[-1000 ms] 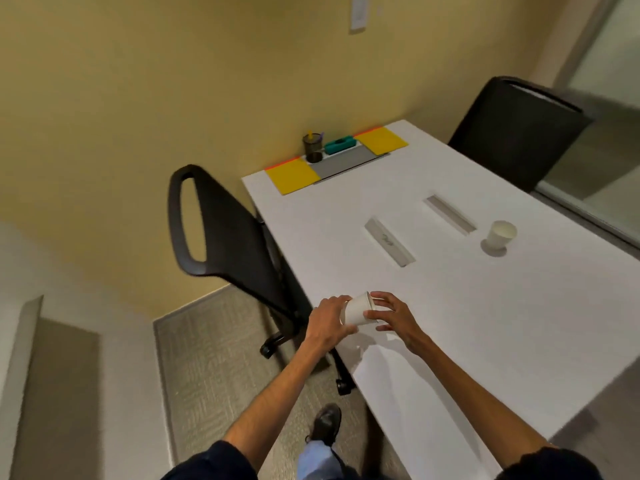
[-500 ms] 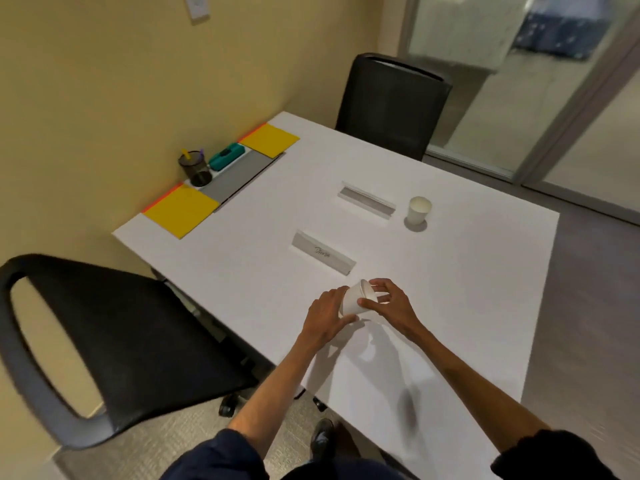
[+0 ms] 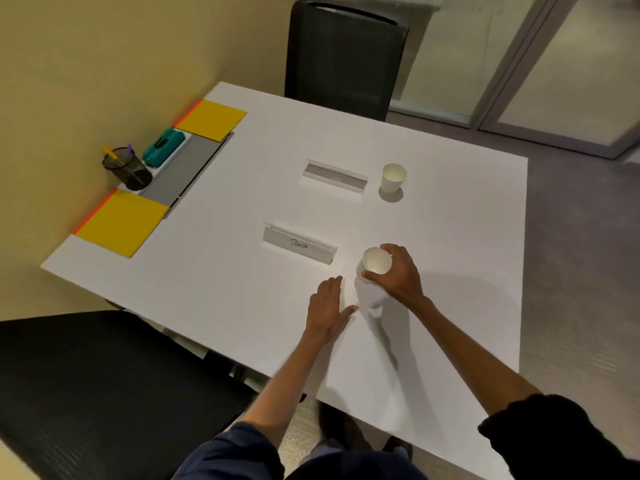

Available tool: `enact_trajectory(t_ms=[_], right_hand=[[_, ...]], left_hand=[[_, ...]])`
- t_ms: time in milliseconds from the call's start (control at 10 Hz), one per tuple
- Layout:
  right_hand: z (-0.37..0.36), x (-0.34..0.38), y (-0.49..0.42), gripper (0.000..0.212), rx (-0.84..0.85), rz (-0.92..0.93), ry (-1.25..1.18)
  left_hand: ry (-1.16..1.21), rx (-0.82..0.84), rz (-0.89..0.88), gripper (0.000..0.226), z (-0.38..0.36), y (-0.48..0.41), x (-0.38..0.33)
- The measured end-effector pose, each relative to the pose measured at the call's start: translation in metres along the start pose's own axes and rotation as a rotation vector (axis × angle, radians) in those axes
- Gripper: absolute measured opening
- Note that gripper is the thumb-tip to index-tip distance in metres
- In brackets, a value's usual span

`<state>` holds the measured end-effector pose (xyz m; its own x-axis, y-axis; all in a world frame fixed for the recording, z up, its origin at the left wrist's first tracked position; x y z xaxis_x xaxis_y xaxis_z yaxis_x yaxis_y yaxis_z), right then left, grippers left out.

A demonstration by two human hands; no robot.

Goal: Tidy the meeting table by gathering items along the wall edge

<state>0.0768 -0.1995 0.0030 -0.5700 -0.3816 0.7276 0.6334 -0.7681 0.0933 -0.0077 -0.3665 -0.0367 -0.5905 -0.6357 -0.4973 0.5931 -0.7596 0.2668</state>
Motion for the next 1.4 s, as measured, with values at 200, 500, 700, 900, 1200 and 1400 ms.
enact_trajectory(t_ms=[200,500,700,900,1200,1400], right_hand=[[-0.005,0.0,-0.017,0.085,-0.016,-0.04,0.061],[-0.017,-0.01,-0.03,0.091,0.023,-0.127,0.096],[-0.024,-0.017,-0.033,0.094,0.1,-0.167,0.103],[-0.028,-0.02,-0.037,0.097,0.152,-0.209,0.066],[-0.029,-0.012,-0.03,0.122,0.211,-0.266,0.04],[-0.027,-0.024,-0.018,0.11,0.178,-0.339,-0.1]], left_hand=[[-0.002,0.026,0.049,0.081,-0.01,-0.012,0.011],[-0.117,0.149,0.048,0.082,-0.026,-0.026,0.01],[-0.202,0.173,0.051,0.083,-0.033,-0.03,0.015],[-0.24,0.184,0.05,0.082,-0.038,-0.029,0.017],[-0.241,0.221,0.058,0.083,-0.032,-0.028,0.015],[-0.119,0.192,0.051,0.082,-0.028,-0.02,0.015]])
Point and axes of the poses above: each hand's wrist, its own y-axis away from the middle knuckle, its own z-axis out of the back of the hand, x = y × z, the point moved 4 cm from there along -y, towards the middle knuckle, and after that the axes turned 2 degrees about -x, right-handed, at the moved point
